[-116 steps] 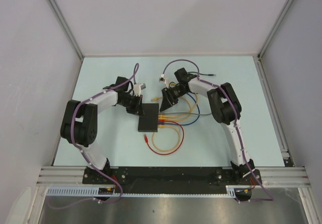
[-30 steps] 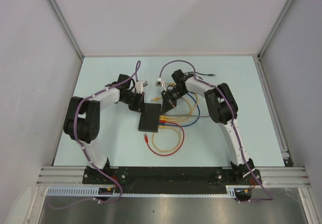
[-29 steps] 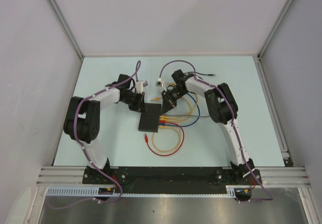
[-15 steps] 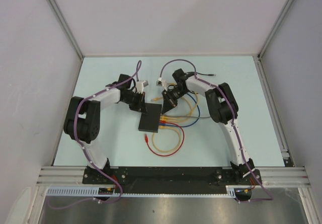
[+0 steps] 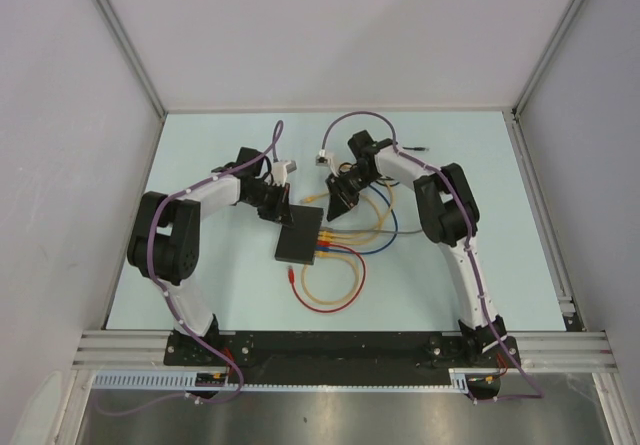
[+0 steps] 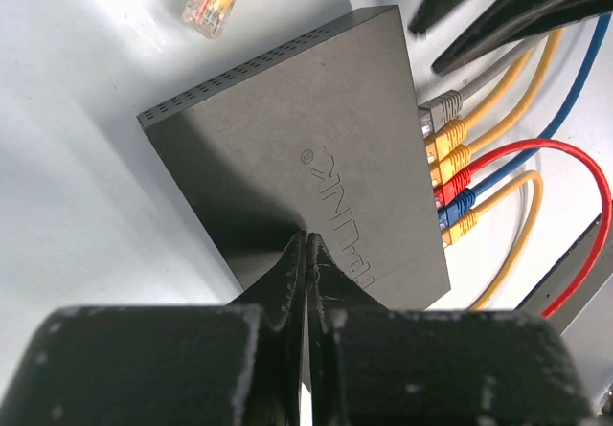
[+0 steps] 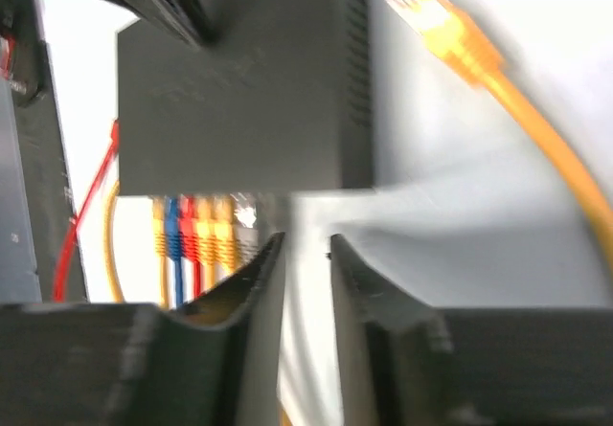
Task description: Pull the plug from the switch port
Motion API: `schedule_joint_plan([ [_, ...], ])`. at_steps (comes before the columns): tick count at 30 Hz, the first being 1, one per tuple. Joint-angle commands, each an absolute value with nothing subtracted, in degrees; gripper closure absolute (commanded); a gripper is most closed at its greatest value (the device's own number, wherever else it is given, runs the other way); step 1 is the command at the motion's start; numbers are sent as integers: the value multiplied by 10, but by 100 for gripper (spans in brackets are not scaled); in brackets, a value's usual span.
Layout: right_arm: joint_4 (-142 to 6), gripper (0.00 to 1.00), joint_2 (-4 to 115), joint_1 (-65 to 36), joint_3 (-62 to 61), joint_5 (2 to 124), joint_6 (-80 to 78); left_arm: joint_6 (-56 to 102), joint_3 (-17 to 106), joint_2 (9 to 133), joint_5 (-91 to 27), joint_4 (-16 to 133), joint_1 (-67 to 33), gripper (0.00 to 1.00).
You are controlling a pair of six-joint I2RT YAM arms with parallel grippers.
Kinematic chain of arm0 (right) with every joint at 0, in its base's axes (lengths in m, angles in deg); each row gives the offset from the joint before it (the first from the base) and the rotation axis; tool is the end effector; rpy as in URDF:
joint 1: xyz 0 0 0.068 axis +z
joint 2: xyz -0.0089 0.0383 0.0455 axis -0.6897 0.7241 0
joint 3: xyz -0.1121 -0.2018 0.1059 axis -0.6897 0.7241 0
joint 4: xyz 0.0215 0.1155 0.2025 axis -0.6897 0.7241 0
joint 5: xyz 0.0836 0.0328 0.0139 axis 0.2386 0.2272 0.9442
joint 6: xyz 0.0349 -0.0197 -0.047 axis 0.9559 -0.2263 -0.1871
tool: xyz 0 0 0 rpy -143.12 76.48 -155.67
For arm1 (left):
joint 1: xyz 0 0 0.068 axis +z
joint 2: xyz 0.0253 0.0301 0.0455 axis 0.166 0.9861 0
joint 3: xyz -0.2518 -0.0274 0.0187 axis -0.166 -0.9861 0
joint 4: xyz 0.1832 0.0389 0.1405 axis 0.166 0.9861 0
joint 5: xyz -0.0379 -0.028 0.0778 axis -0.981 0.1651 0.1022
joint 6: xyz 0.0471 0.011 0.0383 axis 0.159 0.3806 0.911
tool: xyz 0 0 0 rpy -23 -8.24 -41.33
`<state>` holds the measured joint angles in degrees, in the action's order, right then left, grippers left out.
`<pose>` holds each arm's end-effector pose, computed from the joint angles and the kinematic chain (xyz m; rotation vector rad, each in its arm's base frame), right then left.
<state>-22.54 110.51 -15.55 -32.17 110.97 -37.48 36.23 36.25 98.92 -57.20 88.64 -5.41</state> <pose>0.3700 0.2408 0.1336 -1.3910 2.1572 1.3442 0.3071 -0.1088 0.1572 0.5479 2.6376 -0.8676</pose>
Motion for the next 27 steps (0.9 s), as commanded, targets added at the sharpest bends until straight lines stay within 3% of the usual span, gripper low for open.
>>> schedule_joint_plan([
  [1,-194,63,1082,-163,-316,1086,-398,380,350,1004,-523,887,-60,100],
  [4,-191,57,1079,-157,-296,1093,-399,378,349,1006,-525,886,-61,100],
  [16,-147,58,1056,-152,-272,1119,-441,376,351,1012,-527,887,-61,100],
  [22,-60,76,1092,-159,-304,1103,-479,377,360,1016,-527,887,-62,100],
  [27,-59,74,1092,-167,-304,1103,-475,376,362,1020,-527,889,-62,100],
])
